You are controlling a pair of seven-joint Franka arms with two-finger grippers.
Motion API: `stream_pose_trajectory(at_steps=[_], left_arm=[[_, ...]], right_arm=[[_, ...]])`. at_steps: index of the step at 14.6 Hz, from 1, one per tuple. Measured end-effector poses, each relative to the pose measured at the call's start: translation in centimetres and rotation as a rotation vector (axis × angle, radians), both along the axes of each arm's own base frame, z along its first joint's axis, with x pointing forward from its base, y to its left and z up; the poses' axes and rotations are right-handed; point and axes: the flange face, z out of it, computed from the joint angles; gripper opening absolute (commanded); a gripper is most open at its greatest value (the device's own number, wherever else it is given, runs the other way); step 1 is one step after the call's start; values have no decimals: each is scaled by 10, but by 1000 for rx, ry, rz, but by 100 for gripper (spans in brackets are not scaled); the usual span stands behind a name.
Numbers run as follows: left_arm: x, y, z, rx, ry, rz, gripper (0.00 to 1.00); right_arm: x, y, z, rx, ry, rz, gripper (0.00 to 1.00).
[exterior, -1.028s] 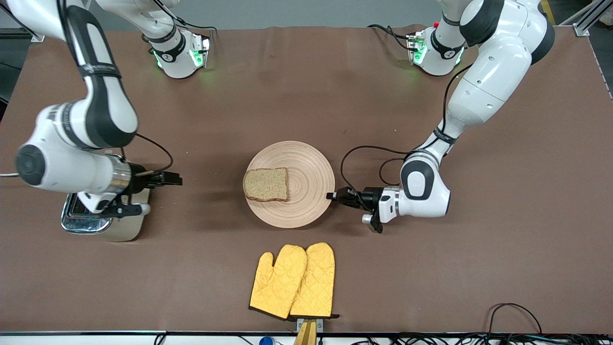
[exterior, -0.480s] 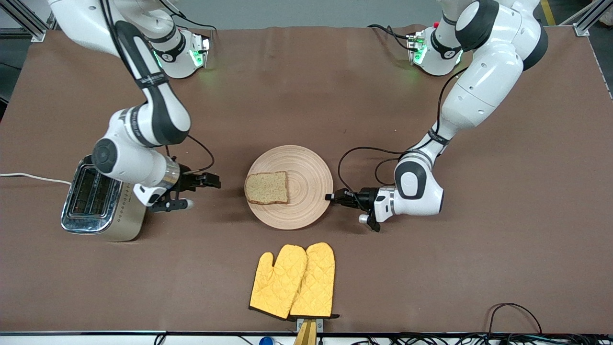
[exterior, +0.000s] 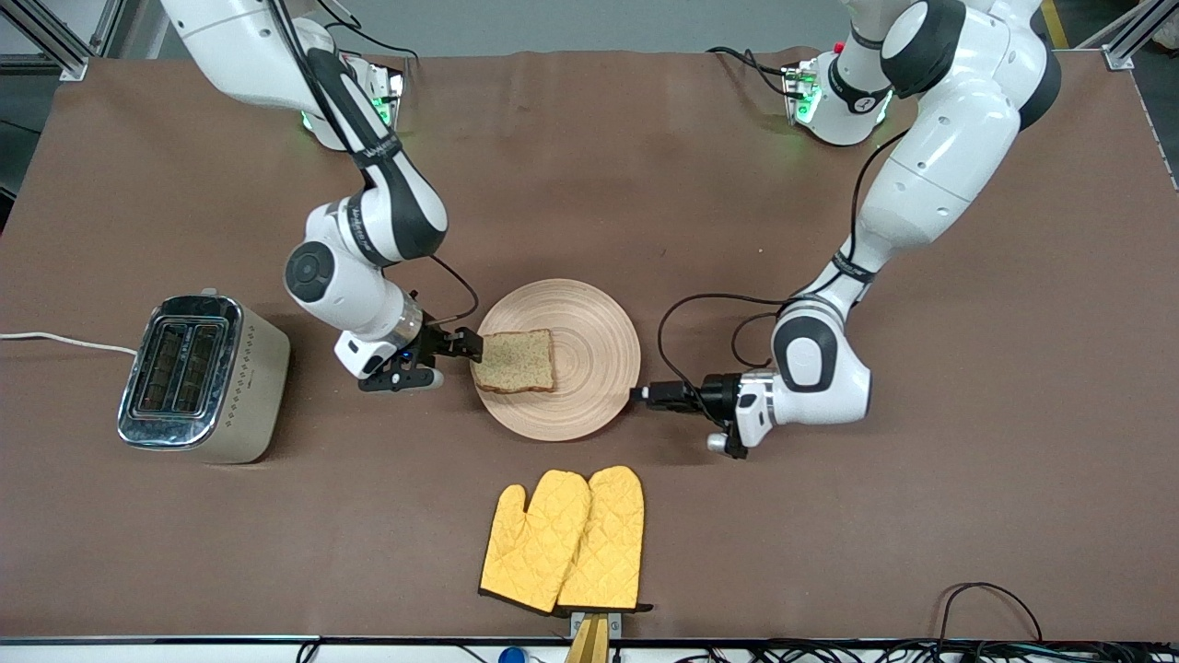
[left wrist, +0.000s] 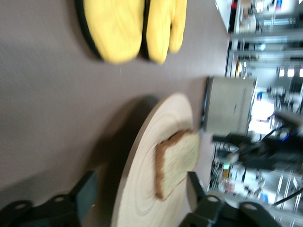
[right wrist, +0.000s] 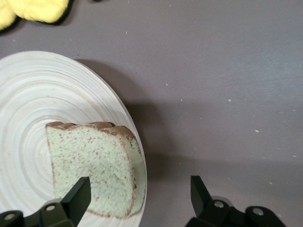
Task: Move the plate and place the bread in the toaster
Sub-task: 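Move the right gripper from the toaster down onto the bread slice, then grasp the bread with the right gripper while the left gripper releases the plate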
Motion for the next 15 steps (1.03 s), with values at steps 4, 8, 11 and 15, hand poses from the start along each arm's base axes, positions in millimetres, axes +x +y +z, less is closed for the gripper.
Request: stream_pose_trajectory(at_steps=[4,8,11,15], left_arm=[[44,70,81,171,42,108,100],[58,133,162,339,55,148,100],[48,143,232,510,93,149,100],[18,143,322,735,52,79,100]], right_arm=[[-3,8,-26,-12,-16,3,80],[-3,10,-29,-13,-14,-1,75],[-3,15,-26,-9,-18,-3,66],[-10,33,-20,-3,-13,-22,57]])
